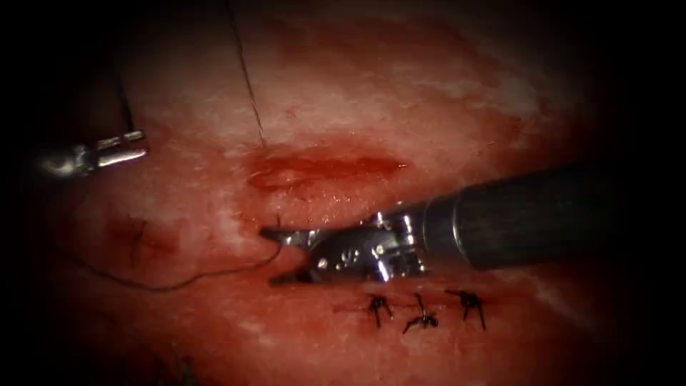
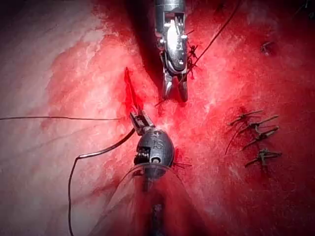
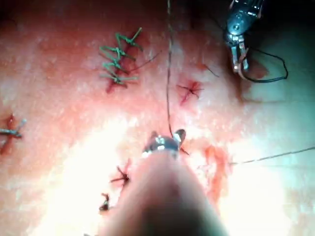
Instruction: Wound Closure
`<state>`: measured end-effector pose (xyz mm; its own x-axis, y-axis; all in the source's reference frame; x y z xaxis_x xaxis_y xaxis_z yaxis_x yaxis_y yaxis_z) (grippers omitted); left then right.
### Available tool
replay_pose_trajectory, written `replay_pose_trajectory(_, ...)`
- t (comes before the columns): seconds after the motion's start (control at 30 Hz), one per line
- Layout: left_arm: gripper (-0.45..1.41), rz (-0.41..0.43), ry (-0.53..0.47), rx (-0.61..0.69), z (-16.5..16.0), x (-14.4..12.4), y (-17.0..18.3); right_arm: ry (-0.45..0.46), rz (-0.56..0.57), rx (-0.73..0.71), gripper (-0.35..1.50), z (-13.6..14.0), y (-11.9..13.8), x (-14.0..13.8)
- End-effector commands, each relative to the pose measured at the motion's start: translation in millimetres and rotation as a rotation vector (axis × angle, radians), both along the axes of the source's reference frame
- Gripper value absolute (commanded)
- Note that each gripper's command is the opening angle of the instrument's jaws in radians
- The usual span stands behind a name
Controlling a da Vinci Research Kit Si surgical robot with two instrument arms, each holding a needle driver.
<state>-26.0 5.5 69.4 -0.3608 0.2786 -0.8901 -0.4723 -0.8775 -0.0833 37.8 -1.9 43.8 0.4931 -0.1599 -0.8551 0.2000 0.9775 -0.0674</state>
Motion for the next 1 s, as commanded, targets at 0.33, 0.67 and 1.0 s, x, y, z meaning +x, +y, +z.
replay_pose_trajectory(0.33,-0.45,0.001,0.000,0.003,0.6,-0.5,-0.8,-0.094,-0.051,0.003,-0.35,1.5,0.0,0.4)
replay_pose_trajectory(0.67,-0.45,0.000,0.000,0.003,0.6,-0.5,-0.8,-0.125,-0.097,-0.020,-0.35,-3.6,-2.0,0.2)
replay_pose_trajectory(1.0,-0.45,-0.001,0.001,0.002,0.6,-0.7,-0.8,-0.073,-0.211,0.046,-0.35,-7.9,-6.6,1.4)
